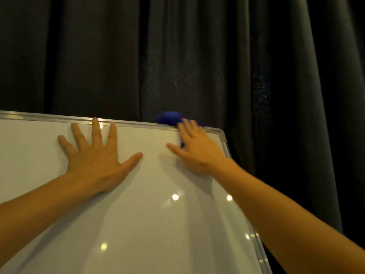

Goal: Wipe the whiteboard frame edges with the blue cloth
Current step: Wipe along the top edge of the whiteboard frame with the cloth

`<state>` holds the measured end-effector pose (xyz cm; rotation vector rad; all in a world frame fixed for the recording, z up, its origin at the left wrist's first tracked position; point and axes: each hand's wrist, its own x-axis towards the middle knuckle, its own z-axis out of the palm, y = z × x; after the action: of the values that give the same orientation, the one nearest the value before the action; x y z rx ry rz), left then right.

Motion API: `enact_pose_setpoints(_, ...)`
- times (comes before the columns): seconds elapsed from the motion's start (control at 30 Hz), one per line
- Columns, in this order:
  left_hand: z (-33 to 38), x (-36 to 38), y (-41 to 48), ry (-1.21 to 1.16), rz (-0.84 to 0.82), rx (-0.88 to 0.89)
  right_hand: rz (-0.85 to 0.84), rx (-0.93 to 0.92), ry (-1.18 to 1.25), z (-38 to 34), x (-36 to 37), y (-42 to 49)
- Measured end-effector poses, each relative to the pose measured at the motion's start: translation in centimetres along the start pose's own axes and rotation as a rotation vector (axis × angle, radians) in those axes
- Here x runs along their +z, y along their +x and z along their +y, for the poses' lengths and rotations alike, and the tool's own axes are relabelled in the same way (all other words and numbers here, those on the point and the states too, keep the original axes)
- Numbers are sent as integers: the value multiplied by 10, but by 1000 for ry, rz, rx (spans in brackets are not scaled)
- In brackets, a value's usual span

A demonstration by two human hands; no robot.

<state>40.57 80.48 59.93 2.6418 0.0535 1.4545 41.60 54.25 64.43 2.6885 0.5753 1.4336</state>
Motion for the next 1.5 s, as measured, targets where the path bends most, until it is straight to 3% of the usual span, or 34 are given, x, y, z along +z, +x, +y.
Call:
enact_pose_setpoints(0.07, -2, 2, -7, -1, 11, 27, -21, 161, -22, 27, -8, -14)
enact_pose_setpoints(0.13, 7, 4, -11, 1, 12, 18, 8, 217, 56, 8, -3, -16)
enact_pose_setpoints(0.2, 22, 2, -15, 13, -18, -11, 43, 86, 208, -45, 10, 0)
enact_pose_setpoints(0.33, 24, 7, -19, 113, -1, 15, -42, -187, 404, -133, 12, 42)
enact_pose_setpoints(0.47, 14, 0, -27, 27, -6, -6, -46, -267, 91, -107, 7, 43)
enact_pose_setpoints(0.67, 10, 0, -27, 20, -33, 44, -32, 45, -196, 10, -4, -26)
enact_pose_setpoints(0.8, 41, -6, -20, 37, -72, 38, 155, 136, -131, 32, -11, -40)
enact_pose_setpoints(0.93, 65, -11, -18, 20, -10, 149, 93, 407, -87, 70, -28, -53)
enact_pose_setpoints(1.03, 80, -10, -20, 25, 5, 189, 58, 654, 339, 92, -39, -77)
enact_pose_setpoints(1.1, 92, -7, -20, 24, -3, 206, 205, 606, 623, 92, -47, -78)
enact_pose_setpoints(1.17, 101, -4, -19, 28, -5, 204, 376, 584, 606, 93, -63, -67)
enact_pose_setpoints(1.2, 103, -2, -19, 32, -1, 198, 376, 567, 498, 95, -74, -59)
enact_pose_setpoints(1.23, 104, -1, -18, 33, 3, 192, 287, 556, 374, 98, -87, -51)
enact_pose_setpoints(1.3, 105, 2, -17, 32, 4, 181, -129, 549, 306, 104, -119, -37)
enact_pose_setpoints(1.37, 104, 5, -17, 39, 13, 173, -607, 550, 531, 104, -145, -27)
enact_pose_setpoints(1.4, 104, 6, -16, 43, 23, 169, -705, 555, 647, 104, -149, -22)
enact_pose_setpoints(1.43, 104, 7, -17, 45, 29, 166, -702, 574, 685, 99, -147, -18)
enact_pose_setpoints(1.5, 105, 7, -18, 43, 34, 165, -405, 588, 499, 85, -125, -15)
